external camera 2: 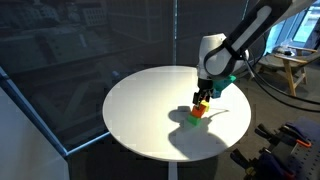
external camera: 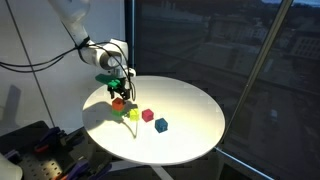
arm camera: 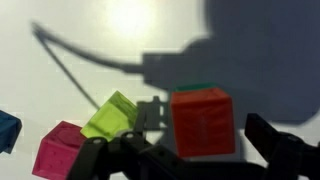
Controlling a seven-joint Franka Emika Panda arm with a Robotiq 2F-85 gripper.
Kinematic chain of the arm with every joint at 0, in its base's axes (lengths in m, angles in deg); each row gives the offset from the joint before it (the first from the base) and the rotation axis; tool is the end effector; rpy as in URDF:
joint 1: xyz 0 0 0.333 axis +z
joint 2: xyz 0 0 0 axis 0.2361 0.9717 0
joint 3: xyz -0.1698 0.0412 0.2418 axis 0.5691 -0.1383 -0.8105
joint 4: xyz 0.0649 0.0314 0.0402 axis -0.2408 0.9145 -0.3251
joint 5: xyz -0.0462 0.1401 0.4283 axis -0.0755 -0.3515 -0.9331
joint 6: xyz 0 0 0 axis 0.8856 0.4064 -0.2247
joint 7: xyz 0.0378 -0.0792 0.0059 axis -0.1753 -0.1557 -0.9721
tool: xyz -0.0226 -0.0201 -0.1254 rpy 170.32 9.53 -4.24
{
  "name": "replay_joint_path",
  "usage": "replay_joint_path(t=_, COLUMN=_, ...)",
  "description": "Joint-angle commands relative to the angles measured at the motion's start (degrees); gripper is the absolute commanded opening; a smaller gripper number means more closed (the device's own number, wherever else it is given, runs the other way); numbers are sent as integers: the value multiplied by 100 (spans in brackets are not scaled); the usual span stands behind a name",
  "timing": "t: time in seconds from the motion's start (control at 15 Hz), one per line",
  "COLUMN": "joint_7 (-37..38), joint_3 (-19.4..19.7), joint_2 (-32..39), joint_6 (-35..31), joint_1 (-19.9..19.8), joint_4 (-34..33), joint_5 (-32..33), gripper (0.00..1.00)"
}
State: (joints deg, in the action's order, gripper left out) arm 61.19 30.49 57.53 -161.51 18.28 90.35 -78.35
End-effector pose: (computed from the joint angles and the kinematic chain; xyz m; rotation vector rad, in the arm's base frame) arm 0.5406 0.0771 0.0892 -3.1036 -0.1743 0.1030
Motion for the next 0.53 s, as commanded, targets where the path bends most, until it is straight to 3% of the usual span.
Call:
replay_joint_path(t=0.0, joint_7=27, joint_3=5, joint_2=166, joint_6=119, joint_1=15, joint_4=-233, joint_5=121, gripper=100)
replay_joint_path(t=0.47, joint_7=48, joint_3=17, joint_2=361, joint_6=125, joint_1=52, joint_4=-359, joint_5=133, gripper=100)
